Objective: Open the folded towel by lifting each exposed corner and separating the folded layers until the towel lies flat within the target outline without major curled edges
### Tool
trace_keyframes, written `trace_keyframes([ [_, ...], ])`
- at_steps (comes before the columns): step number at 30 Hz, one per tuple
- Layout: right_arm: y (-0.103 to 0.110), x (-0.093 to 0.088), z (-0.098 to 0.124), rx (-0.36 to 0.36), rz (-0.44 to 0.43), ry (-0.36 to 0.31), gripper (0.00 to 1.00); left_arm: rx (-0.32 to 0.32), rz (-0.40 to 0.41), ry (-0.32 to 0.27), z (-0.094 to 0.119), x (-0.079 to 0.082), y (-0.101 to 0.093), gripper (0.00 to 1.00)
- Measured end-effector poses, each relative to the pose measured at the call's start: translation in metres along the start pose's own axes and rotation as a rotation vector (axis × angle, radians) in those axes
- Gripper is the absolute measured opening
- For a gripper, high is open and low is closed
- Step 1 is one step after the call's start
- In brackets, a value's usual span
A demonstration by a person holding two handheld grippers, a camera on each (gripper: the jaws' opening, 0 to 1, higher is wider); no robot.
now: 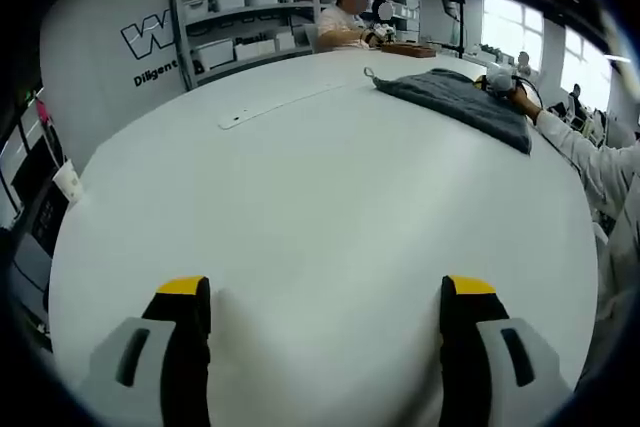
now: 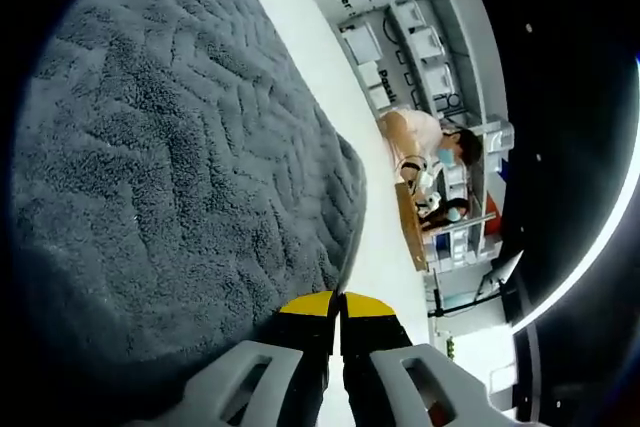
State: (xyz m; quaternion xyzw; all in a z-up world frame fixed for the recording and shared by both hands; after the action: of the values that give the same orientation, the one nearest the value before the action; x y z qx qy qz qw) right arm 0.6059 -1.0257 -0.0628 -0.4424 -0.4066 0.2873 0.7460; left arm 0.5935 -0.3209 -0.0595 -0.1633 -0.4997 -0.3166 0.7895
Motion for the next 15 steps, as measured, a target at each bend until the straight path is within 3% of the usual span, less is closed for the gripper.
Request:
trace_keyframes([
  [11, -0.007, 0.007, 0.006, -0.054, -0.02, -0.005, 0.0, -0.005, -0.002, -0.003, -0.001, 0.001, 0.0, 0.93],
  [15, -0.016, 0.005, 0.013, -0.104, -0.044, 0.015, 0.11, -0.007, 0.0, -0.003, -0.001, 0.001, 0.001, 0.93],
])
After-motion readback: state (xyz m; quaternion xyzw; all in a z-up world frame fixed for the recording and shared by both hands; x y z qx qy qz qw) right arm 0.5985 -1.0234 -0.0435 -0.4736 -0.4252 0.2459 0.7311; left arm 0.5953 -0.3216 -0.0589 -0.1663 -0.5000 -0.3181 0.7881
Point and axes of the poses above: the point that each gripper's makers call its tool centre point, and the gripper's own axes: z roughly backward along the fingers, y roughly to its left, x roughly out of its top, the point moved 4 cm from there along z, roughly backward along the fingers, and after that the axes turned 15 degrees about -y, right-handed, at the moved point
